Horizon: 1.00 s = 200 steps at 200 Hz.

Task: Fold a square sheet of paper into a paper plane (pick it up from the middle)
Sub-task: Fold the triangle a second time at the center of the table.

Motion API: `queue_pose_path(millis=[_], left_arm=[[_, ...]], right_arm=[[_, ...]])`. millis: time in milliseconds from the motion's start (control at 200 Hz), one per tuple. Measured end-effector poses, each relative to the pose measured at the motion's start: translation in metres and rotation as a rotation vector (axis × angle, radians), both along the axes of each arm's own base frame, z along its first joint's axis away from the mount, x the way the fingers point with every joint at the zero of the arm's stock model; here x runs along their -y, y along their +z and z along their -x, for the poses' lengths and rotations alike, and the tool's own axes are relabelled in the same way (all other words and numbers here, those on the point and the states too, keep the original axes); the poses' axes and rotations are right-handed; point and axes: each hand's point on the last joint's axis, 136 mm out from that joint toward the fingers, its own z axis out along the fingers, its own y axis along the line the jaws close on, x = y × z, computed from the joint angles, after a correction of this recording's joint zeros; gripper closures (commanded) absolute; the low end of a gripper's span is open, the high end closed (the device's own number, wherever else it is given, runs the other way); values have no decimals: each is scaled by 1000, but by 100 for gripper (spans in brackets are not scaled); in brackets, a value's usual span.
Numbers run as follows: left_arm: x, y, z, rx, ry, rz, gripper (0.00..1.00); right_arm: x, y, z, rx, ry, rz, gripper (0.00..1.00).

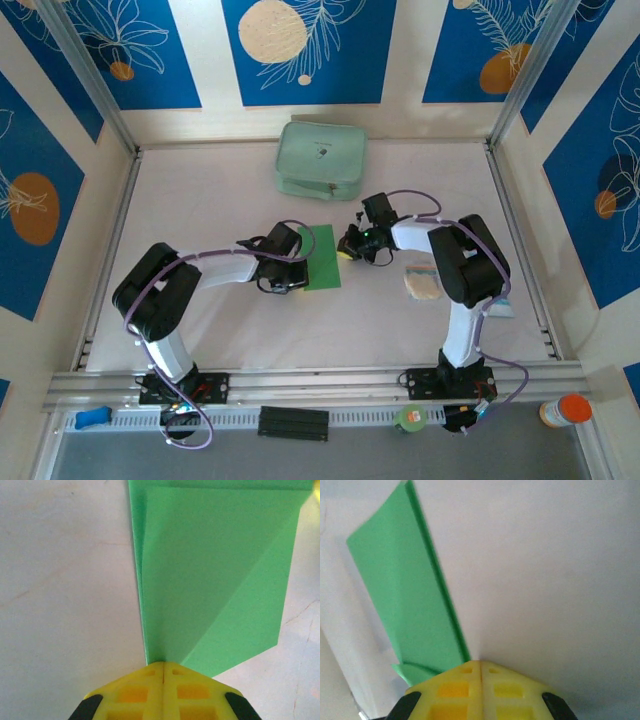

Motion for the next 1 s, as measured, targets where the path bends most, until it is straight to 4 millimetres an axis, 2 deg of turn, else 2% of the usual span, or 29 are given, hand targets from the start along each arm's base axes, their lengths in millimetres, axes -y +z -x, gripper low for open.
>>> queue_pose_path(millis=[170,260,340,495,620,835,935,1000], left_arm=[[0,0,0,-2,-1,1,100],[0,0,1,-4,-1,-1,100],[0,0,1,-7,-1,-3,100],[0,0,1,-11,-5,-9,100],[-1,0,2,-12,-15,-16,100],[-2,-2,3,-16,-18,-19,100],[-2,-3,4,-16,-18,-19,100],[-2,-3,4,-11,-17,-13,100]], right_arm=[[9,18,-3,72,-13,52,98],[-6,32,6,108,28,41,98],[-26,34,19,116,83,30,98],[-52,20,45,70,167,20,98],[-55,-1,50,14,180,28,98],[-50,0,25,14,142,-4,98],[-35,0,11,9,92,-9,98],[-18,0,-5,15,33,-2,98]])
